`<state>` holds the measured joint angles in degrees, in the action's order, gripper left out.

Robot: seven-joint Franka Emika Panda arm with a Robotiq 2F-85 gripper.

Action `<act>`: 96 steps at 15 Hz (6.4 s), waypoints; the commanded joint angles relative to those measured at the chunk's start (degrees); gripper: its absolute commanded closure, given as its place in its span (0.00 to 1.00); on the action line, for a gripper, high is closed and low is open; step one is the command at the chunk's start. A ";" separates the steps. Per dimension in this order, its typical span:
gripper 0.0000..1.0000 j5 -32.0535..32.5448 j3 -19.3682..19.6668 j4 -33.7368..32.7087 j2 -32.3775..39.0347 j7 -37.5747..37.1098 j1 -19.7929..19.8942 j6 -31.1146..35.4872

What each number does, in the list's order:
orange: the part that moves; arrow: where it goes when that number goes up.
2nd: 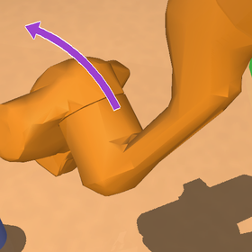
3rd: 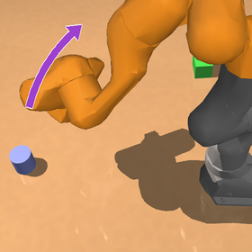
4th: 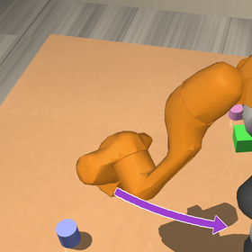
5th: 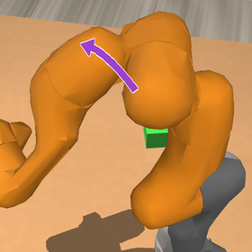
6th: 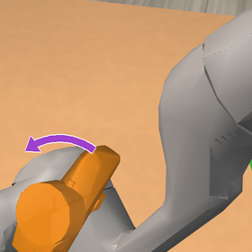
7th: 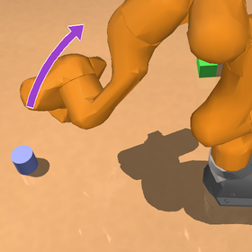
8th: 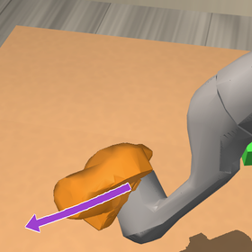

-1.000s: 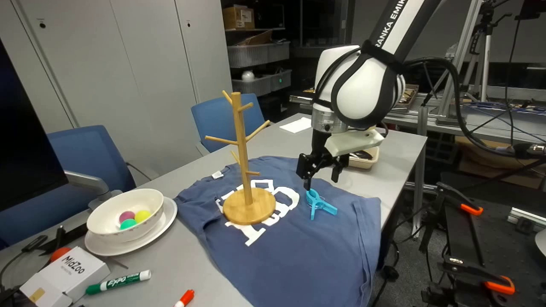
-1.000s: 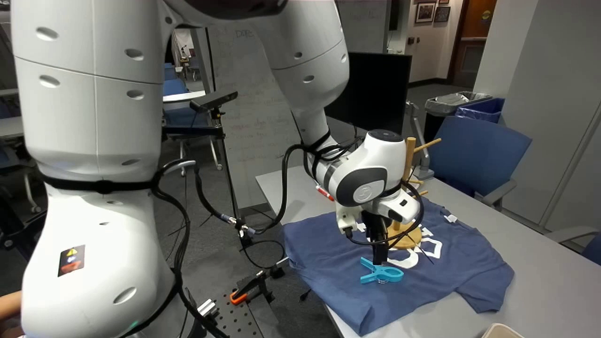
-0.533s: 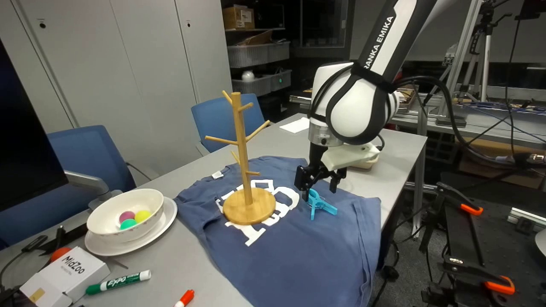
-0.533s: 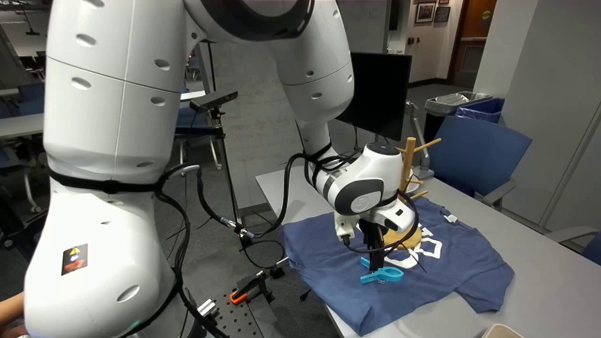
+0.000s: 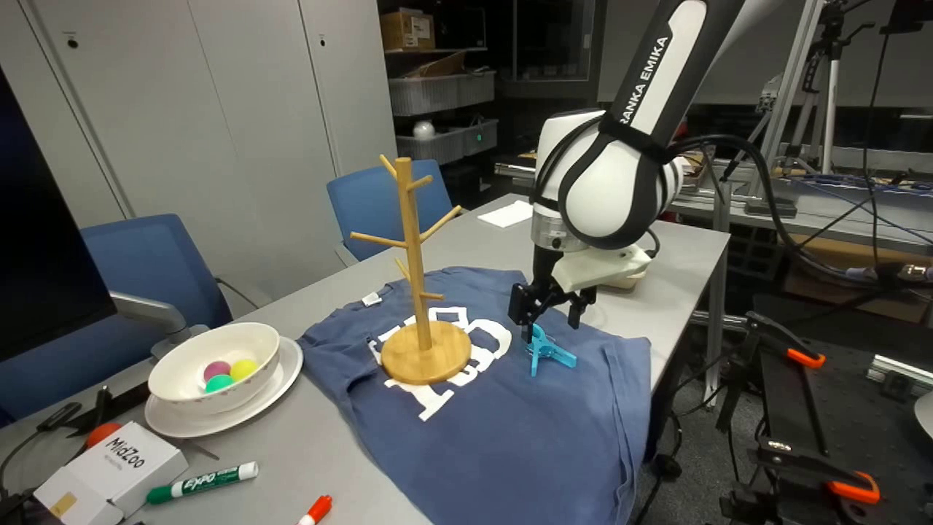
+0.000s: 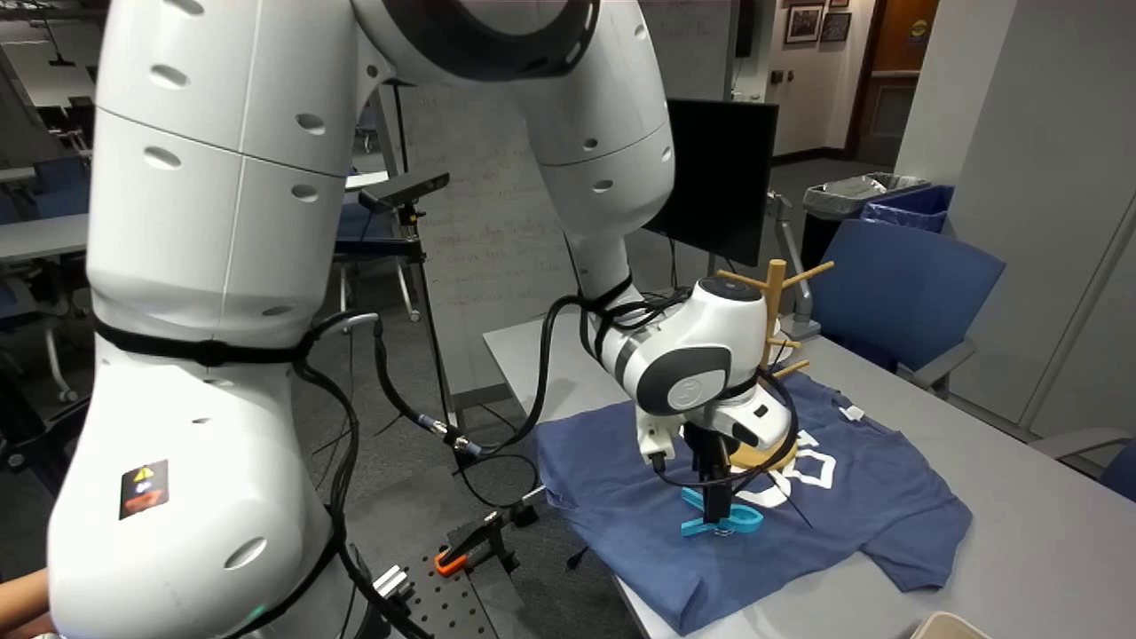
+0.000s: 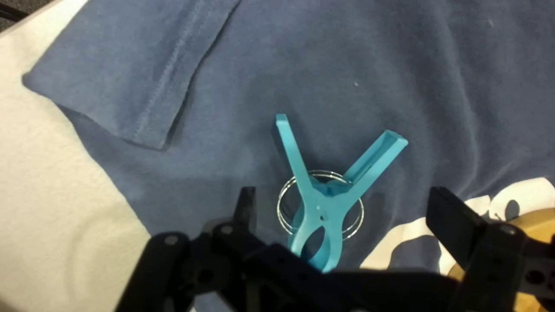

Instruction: Hang the peg on the stand

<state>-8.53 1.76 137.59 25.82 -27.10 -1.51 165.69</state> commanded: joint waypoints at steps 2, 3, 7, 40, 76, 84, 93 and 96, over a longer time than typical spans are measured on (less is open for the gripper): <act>0.00 -2.72 0.73 -2.13 3.47 1.47 -0.16 1.01; 0.00 -3.00 0.52 -2.51 3.97 1.63 0.08 1.02; 0.00 -3.64 0.66 -4.36 6.15 1.78 0.03 1.33; 0.64 3.79 2.42 10.16 -19.49 8.97 -0.77 -12.03; 0.64 -16.59 0.28 -6.38 -17.80 37.70 7.43 -12.29; 0.64 -33.90 -1.59 -11.26 -16.76 50.58 11.06 -18.53; 0.64 -47.42 0.59 -18.80 -10.83 62.71 12.57 -33.20; 0.64 -46.81 0.87 -21.43 -7.66 62.01 13.00 -36.02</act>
<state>-53.87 2.45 120.50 14.19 33.29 10.50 133.54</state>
